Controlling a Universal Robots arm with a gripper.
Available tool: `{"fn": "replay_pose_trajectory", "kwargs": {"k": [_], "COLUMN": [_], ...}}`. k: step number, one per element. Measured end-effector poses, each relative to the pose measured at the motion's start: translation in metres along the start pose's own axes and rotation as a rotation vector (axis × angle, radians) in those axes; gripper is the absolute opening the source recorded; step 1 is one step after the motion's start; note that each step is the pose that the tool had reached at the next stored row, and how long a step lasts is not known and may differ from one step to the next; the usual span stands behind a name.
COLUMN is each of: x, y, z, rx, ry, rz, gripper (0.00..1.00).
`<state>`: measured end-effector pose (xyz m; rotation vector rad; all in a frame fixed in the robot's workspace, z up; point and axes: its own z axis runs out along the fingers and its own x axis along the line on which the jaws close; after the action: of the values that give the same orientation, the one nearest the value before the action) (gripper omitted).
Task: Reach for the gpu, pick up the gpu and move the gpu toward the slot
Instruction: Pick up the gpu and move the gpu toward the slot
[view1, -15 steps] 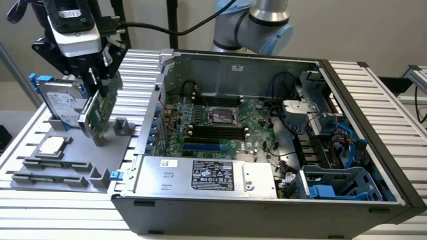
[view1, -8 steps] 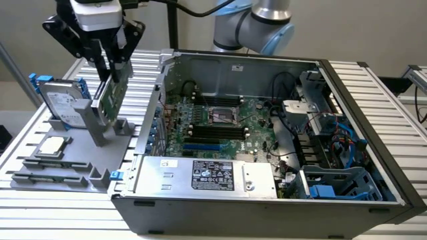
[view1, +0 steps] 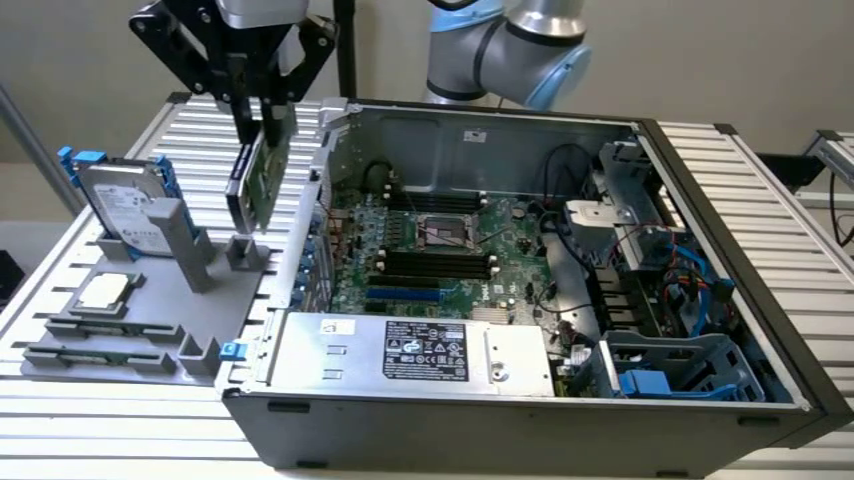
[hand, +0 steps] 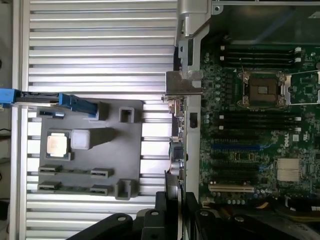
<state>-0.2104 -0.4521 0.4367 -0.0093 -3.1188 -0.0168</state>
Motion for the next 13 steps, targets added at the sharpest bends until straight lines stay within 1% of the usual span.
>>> {"fn": "replay_pose_trajectory", "kwargs": {"k": [9,13], "x": [-0.041,-0.059], "y": [0.0003,0.0004], "z": [-0.0014,-0.0018], "rx": [-0.0099,-0.0126], "ry": [0.0001,0.0001], "rz": [0.000,0.000], "gripper": [0.26,0.26]}}
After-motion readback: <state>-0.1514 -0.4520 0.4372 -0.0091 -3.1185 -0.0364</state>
